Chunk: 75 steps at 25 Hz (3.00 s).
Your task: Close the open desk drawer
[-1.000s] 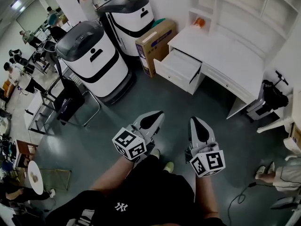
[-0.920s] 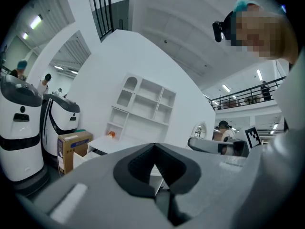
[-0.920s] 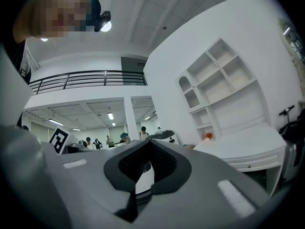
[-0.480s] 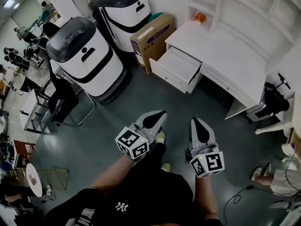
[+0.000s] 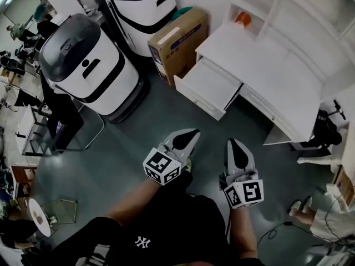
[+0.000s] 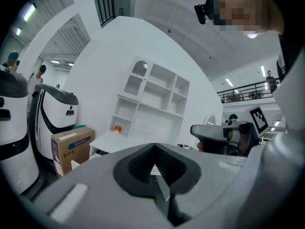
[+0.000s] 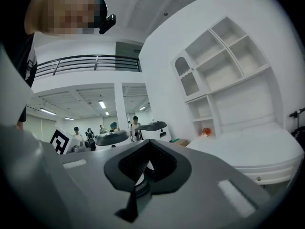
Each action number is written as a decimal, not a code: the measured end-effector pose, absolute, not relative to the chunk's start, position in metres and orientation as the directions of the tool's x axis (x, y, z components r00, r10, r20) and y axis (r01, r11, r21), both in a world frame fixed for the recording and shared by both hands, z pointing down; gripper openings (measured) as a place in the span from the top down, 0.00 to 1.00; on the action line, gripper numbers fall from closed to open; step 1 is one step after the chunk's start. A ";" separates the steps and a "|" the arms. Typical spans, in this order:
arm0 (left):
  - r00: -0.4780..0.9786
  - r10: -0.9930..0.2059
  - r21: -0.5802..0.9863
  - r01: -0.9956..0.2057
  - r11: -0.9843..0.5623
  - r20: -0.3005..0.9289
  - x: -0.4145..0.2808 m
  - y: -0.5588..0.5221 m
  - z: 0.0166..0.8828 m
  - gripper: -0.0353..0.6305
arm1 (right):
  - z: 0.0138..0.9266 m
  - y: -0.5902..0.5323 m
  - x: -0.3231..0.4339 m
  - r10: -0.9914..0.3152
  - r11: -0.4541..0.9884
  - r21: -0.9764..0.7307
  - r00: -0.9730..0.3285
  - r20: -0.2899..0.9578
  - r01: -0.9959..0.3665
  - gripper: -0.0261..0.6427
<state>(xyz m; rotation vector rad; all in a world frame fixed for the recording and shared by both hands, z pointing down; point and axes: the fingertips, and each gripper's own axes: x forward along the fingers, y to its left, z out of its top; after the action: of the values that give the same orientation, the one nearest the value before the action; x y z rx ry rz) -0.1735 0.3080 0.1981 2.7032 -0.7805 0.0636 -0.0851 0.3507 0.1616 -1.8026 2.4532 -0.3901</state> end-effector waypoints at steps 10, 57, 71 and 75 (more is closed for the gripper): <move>0.839 -0.494 0.313 -0.543 -0.779 0.227 -0.166 0.215 0.268 0.95 | 0.193 0.259 -0.078 -0.939 0.270 -0.247 -0.311 0.147 -0.931 0.93; 0.747 -0.457 0.295 -0.630 -0.718 0.483 -0.068 0.045 0.559 0.94 | 0.393 0.091 0.022 -0.880 0.283 -0.250 -0.354 0.317 -0.926 0.93; 0.748 -0.473 0.290 -0.634 -0.717 0.465 -0.022 -0.002 0.560 0.94 | 0.414 0.053 0.061 -0.885 0.276 -0.216 -0.336 0.323 -0.936 0.93; 0.749 -0.482 0.289 -0.636 -0.716 0.454 -0.011 -0.016 0.560 0.94 | 0.419 0.042 0.069 -0.881 0.284 -0.220 -0.344 0.324 -0.933 0.93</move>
<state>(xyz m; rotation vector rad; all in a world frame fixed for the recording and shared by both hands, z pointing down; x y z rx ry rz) -0.0112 -0.0158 0.5604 2.5178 -0.8506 0.4868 0.0689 0.0420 0.4193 -1.8690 2.6244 -0.6165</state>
